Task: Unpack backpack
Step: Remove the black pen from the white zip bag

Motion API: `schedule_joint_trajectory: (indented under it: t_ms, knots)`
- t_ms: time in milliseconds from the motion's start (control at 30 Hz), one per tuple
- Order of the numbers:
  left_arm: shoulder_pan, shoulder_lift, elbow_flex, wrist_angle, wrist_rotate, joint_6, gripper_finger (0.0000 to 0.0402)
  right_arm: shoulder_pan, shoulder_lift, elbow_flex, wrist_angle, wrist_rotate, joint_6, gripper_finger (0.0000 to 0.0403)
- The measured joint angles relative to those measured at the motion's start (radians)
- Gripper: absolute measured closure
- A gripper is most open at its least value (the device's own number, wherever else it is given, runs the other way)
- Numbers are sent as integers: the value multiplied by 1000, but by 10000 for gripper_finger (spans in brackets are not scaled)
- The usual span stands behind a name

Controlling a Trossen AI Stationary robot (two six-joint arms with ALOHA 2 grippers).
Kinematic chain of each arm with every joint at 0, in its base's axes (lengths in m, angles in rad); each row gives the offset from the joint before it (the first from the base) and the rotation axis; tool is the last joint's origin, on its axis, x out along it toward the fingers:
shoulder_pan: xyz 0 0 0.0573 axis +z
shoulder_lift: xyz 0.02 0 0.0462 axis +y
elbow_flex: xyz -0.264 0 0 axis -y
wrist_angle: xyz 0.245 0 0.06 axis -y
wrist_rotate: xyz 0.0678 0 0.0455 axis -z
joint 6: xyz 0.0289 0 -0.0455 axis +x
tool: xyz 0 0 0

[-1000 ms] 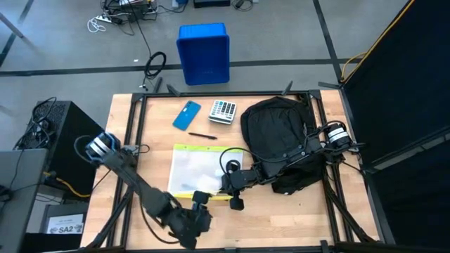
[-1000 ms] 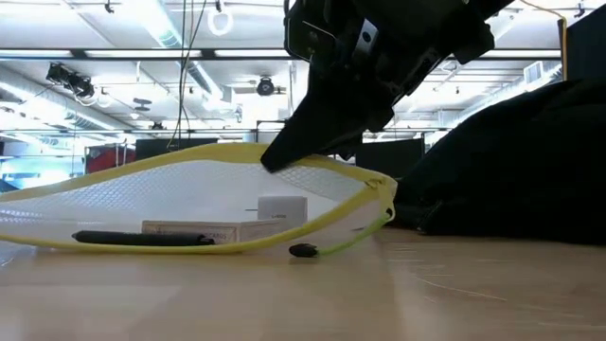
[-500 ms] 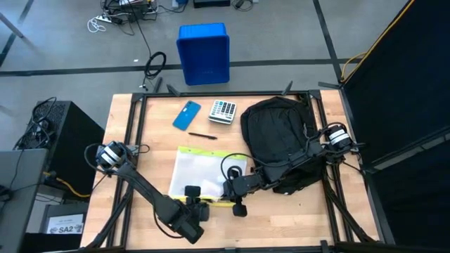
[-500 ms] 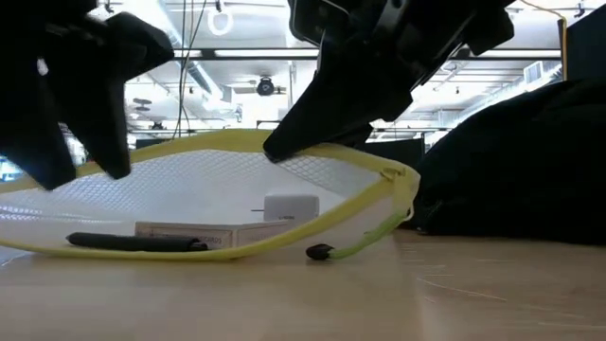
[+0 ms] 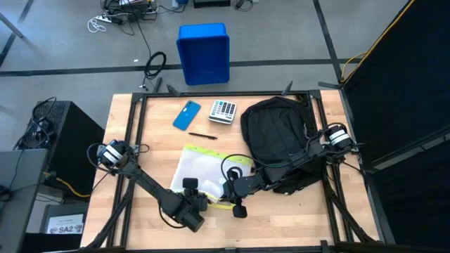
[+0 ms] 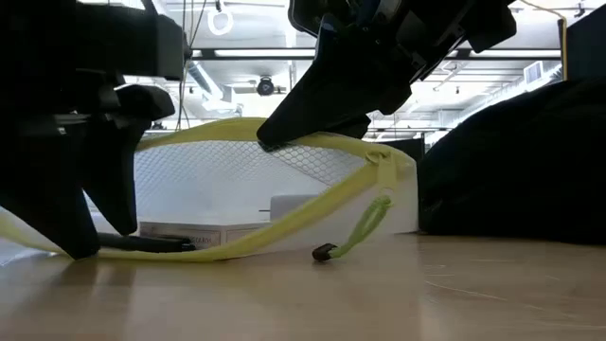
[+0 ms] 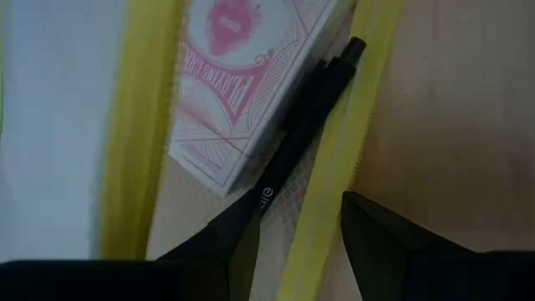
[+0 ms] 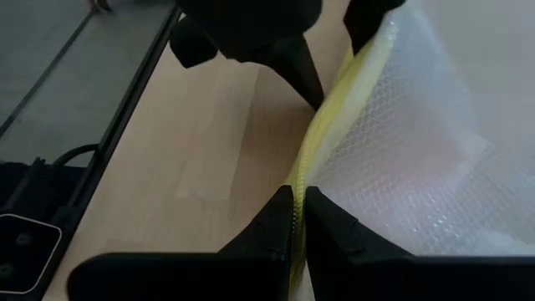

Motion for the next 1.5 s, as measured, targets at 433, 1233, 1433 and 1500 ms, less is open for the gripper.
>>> schedule_joint_trajectory:
  t_ms: [433, 1233, 1433, 1500]
  knots:
    - [24, -184, -96, 90, -28, 23, 264, 1, 0, 0, -6, -19, 0, 402]
    - [103, -281, -360, 369, 57, 78, 264, 1, 0, 0, -3, -26, 2, 402]
    - [117, -280, -360, 374, 69, 100, 264, 1, 0, 0, -2, -26, 2, 402]
    - [117, -280, -360, 384, 69, 104, 264, 1, 0, 0, -2, -26, 3, 402]
